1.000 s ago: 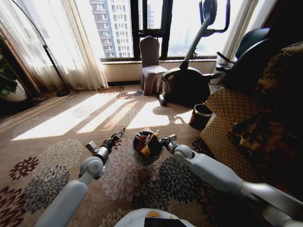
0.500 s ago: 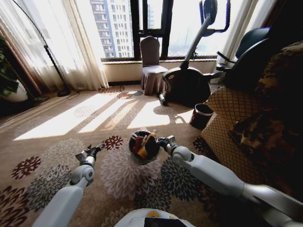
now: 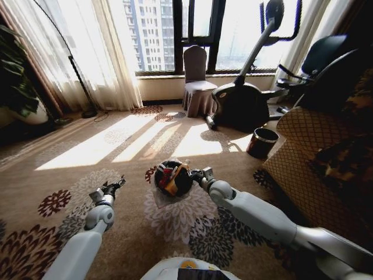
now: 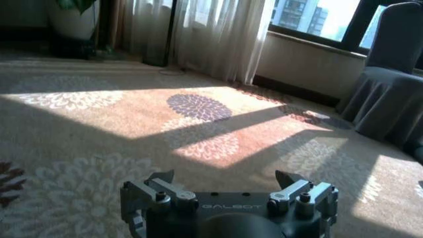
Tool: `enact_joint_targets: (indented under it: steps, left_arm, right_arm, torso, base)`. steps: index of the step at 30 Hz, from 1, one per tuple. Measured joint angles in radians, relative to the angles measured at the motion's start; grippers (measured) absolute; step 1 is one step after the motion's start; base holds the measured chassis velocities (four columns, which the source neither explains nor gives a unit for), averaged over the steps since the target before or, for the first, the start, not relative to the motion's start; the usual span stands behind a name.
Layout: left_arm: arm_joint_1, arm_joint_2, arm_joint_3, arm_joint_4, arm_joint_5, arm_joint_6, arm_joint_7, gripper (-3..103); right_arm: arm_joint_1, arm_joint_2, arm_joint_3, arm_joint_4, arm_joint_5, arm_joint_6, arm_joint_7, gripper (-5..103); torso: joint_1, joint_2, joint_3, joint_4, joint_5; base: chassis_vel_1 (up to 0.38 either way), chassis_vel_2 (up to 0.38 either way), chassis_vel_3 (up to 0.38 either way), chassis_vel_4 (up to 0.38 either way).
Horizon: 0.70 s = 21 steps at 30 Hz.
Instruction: Pick up the trash from the ground and place it into the trash bin.
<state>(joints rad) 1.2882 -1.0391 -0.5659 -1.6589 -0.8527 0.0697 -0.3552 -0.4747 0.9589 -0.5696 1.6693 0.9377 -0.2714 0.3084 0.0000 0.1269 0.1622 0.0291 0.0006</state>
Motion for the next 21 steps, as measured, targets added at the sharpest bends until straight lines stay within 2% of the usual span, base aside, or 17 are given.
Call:
enact_joint_targets:
  steps: [2,4,9,13,15,21]
  left_arm:
    - [-0.001,-0.013,0.01,0.005,0.002,0.0,-0.001,100]
    - [-0.002,-0.019,0.012,0.007,0.003,0.0,-0.001,100]
    - [-0.005,-0.044,0.027,0.018,0.016,-0.003,-0.001,100]
    - [-0.008,-0.05,0.035,0.018,0.017,-0.004,-0.001,100]
    - [-0.013,-0.052,0.038,0.023,0.017,-0.005,-0.001,100]
    - [-0.012,-0.054,0.046,0.031,0.017,-0.011,-0.001,100]
  right_arm:
    - [-0.003,-0.001,0.007,0.003,-0.004,0.009,-0.001,0]
    - [-0.003,-0.002,0.011,0.003,-0.011,0.016,0.001,0]
    - [-0.004,-0.002,0.021,-0.002,-0.026,0.05,0.002,0]
    - [-0.004,-0.008,0.029,0.007,-0.023,0.054,0.006,0]
    - [-0.004,-0.017,0.031,0.017,-0.015,0.053,0.006,0]
    - [-0.002,-0.043,0.026,0.034,-0.007,0.05,0.004,0]
  torso:
    - [0.0,0.0,0.0,0.0003,-0.0012]
    - [0.0,0.0,0.0,-0.0001,-0.001]
    - [0.0,0.0,0.0,0.001,-0.0001]
    - [0.0,0.0,0.0,0.0009,-0.0018]
    - [0.0,0.0,0.0,0.0008,0.0001]
    - [0.0,0.0,0.0,-0.0009,-0.0002]
  base:
    - [0.367,0.323,-0.349,-0.336]
    - [0.355,0.349,-0.328,-0.342]
    - [0.314,0.324,-0.32,-0.321]
    - [0.199,0.226,-0.217,-0.197]
    - [0.076,0.055,-0.049,-0.051]
    - [-0.021,-0.06,0.009,0.049]
